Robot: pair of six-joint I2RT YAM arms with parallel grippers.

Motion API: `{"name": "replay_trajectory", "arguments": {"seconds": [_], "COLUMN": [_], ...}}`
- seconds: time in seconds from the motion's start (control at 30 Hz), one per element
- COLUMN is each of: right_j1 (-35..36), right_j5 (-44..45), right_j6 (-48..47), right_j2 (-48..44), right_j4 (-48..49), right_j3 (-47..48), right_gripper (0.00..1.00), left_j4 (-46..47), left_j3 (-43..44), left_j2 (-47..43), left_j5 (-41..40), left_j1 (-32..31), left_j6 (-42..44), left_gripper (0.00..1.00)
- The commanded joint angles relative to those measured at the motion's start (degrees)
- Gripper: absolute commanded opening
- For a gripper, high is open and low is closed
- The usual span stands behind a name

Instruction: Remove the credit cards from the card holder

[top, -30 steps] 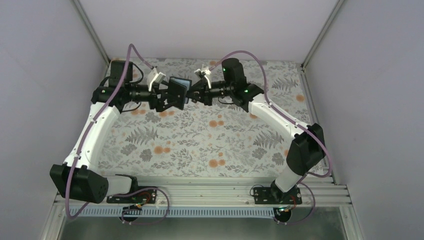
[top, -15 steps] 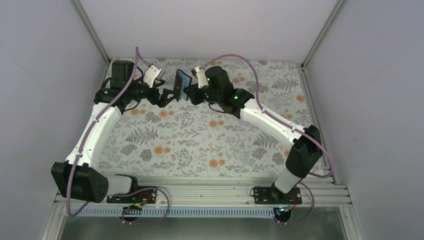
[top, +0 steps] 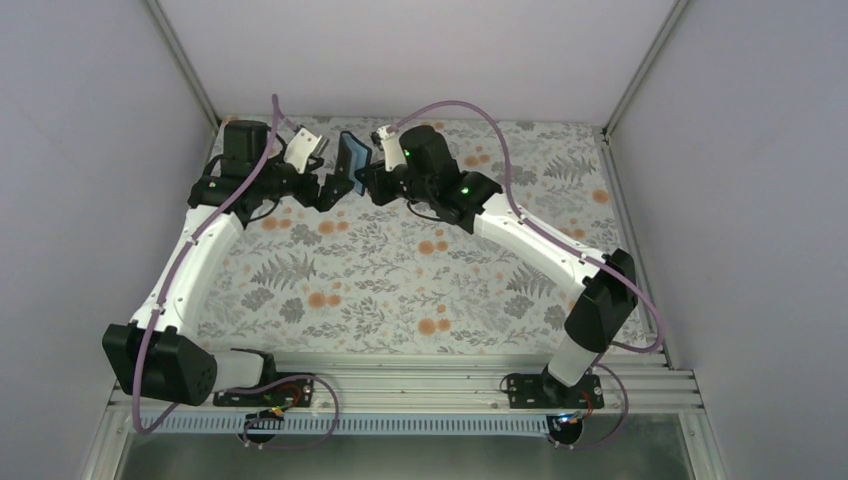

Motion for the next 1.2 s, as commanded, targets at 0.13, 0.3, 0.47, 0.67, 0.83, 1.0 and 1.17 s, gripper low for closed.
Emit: {"name": "replay_trajectory", "arguments": {"seconds": [0.13,0.3,0.47,0.67,0.83,1.0,1.17], "right_j1": [-1.82,-3.22,-3.47,-5.14,-7.47,-8.51,-8.74], "right_j5": [-6.04,-9.98,-13.53,-15.53,-18.23,-20.52,-21.83], "right_j6": [-3.94,-6.14,-7.50,-8.04,-8.67,-9.32,-8.76], "right_j2": [-3.84,-5.51,-6.53,-6.45,-6.13,-6.43,-7.04], "right_j4": [1.19,1.42,2.49,2.51,2.39,2.87,3.84], "right_j3": [-0.24,-1.94,-2.26,-2.97,-3.83,-4.66,-5.15], "right_gripper": [0.04,0.04,0.04,0.04,0.04,0.04,0.04], "left_j4": [-0.89,-2.75,-3.06,-5.52,-9.06,-8.89,-6.32], "left_j3": [2.36,4.17,3.87,5.54,7.52,6.66,5.22], "left_j2": [-1.56,-2.14,-2.47,-2.92,-3.24,-3.37,-2.90], "left_j5": [-5.27,-0.44,1.93,9.01,16.34,16.23,11.65], "left_j1": [0.90,2.32,2.60,3.38,3.88,4.10,4.14], "left_j6": [1.21,1.73,2.01,4.00,7.23,7.42,4.64], "left_gripper": [0.89,0.90,0.92,0.88,0.70,0.64,0.60]}}
